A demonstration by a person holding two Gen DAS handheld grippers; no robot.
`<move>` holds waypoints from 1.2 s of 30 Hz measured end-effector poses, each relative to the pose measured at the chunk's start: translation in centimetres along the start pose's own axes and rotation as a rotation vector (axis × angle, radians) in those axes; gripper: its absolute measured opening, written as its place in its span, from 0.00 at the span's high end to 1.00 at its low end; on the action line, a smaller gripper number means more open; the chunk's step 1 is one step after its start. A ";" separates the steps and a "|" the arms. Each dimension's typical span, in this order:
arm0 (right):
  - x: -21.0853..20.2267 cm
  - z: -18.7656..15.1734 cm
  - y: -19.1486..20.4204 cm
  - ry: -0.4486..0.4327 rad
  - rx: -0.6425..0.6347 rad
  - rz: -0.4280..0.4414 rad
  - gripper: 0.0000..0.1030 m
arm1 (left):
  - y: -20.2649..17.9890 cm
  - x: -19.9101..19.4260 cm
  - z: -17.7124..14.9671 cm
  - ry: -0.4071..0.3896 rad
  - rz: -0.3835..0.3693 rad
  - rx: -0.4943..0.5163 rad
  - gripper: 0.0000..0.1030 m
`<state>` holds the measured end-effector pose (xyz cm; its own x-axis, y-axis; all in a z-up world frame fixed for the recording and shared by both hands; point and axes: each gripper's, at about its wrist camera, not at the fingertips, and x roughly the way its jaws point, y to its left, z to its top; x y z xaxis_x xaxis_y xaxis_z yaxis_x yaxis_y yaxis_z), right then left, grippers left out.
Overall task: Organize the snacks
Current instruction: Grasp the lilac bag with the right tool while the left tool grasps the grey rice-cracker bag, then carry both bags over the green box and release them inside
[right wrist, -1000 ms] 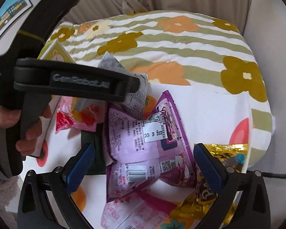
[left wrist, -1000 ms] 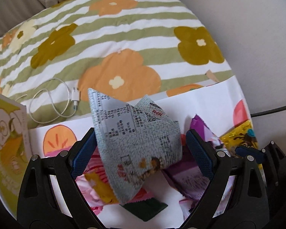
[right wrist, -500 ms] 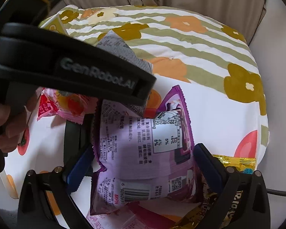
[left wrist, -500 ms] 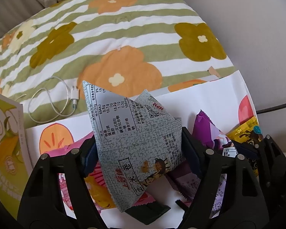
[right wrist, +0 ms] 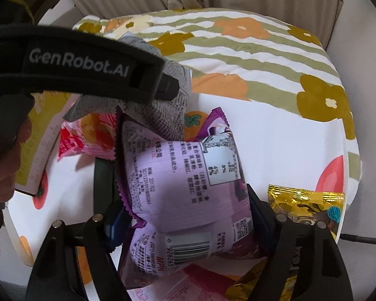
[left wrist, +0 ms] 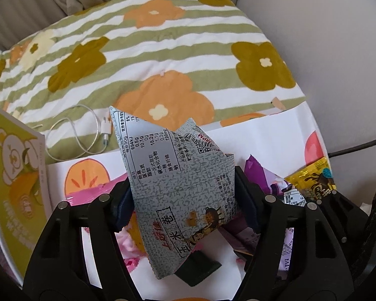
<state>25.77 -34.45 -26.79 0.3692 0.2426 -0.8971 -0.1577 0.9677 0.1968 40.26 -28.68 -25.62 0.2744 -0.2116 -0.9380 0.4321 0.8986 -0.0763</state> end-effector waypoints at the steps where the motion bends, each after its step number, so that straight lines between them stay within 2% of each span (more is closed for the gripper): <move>1: -0.3 0.0 0.0 -0.008 0.009 0.004 0.26 | -0.1 -0.5 0.0 -0.011 0.001 0.003 0.35; 13: -5.0 0.5 1.2 -0.103 0.077 0.032 0.26 | -0.7 -7.6 0.5 -0.142 -0.040 0.012 0.35; 20: -7.9 0.5 3.5 -0.135 0.088 0.033 0.26 | 1.6 -12.7 -0.4 -0.218 -0.076 -0.015 0.35; 28: -11.9 1.5 9.2 -0.195 0.076 0.029 0.26 | 8.3 -19.5 -3.4 -0.304 -0.068 -0.058 0.35; 36: -14.1 4.7 16.4 -0.267 0.036 0.049 0.26 | 17.5 -24.3 -7.4 -0.345 -0.002 -0.113 0.35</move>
<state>22.27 -21.71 -9.06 0.5910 0.2942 -0.7511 -0.1505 0.9550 0.2557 34.79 -4.94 -6.64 0.5559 -0.3131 -0.7700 0.3401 0.9309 -0.1330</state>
